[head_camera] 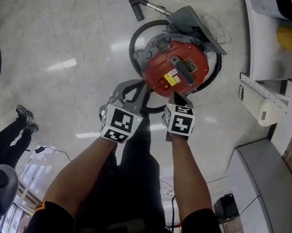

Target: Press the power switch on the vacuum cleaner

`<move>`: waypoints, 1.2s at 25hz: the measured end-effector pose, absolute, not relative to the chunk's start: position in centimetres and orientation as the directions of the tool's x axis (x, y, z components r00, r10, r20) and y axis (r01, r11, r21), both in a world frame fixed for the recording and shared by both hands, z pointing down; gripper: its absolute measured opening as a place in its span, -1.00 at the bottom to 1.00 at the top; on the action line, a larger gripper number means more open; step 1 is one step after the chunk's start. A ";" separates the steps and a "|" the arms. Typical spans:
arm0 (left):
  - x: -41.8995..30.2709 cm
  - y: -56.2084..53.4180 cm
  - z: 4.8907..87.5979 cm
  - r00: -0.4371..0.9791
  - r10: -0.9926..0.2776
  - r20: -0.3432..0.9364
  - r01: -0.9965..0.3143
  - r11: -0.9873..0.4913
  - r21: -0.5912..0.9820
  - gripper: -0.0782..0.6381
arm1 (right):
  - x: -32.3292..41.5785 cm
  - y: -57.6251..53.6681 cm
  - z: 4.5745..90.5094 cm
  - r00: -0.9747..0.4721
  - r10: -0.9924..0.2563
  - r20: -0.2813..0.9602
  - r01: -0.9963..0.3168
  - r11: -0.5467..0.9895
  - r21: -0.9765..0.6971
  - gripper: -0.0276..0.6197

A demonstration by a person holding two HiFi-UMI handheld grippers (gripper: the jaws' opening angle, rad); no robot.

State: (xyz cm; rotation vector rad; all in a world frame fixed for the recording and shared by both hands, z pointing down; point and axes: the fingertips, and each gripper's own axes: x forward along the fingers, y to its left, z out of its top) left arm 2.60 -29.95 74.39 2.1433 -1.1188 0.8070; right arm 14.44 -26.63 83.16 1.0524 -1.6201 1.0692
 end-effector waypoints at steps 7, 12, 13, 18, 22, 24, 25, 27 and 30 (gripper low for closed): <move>3.5 -29.3 68.7 0.536 -0.539 0.649 -0.824 -0.503 0.262 -0.74 | 13.4 -26.3 76.1 -0.280 -0.303 0.911 -0.952 0.211 -0.222 -0.94; 3.4 -27.2 64.7 0.580 -0.554 0.597 -0.801 -0.523 0.292 -0.74 | 11.9 -26.6 70.3 -0.302 -0.423 0.854 -0.951 0.202 -0.236 -0.94; 3.3 -26.7 63.8 0.597 -0.553 0.581 -0.790 -0.530 0.307 -0.74 | 11.6 -26.4 69.1 -0.306 -0.446 0.841 -0.950 0.198 -0.240 -0.94; 2.3 -23.4 58.4 0.653 -0.587 0.479 -0.752 -0.580 0.313 -0.74 | 9.3 -24.2 63.4 -0.330 -0.540 0.774 -0.944 0.209 -0.256 -0.94; 0.5 -20.0 55.2 0.647 -0.619 0.445 -0.759 -0.578 0.300 -0.74 | 7.5 -21.7 59.0 -0.337 -0.605 0.721 -0.941 0.236 -0.242 -0.94; -0.6 -18.2 54.0 0.638 -0.629 0.443 -0.767 -0.570 0.296 -0.74 | 6.7 -20.3 56.8 -0.338 -0.637 0.693 -0.941 0.246 -0.233 -0.94; -1.2 -17.3 53.4 0.635 -0.636 0.439 -0.770 -0.567 0.293 -0.74 | 6.3 -19.6 55.8 -0.338 -0.652 0.678 -0.941 0.250 -0.229 -0.94; -2.0 -15.4 51.9 0.634 -0.648 0.422 -0.771 -0.569 0.286 -0.74 | 5.5 -17.9 53.7 -0.339 -0.681 0.649 -0.941 0.259 -0.219 -0.94; -2.9 -12.4 49.1 0.643 -0.662 0.386 -0.764 -0.588 0.266 -0.74 | 4.7 -14.7 50.9 -0.340 -0.717 0.609 -0.940 0.264 -0.215 -0.94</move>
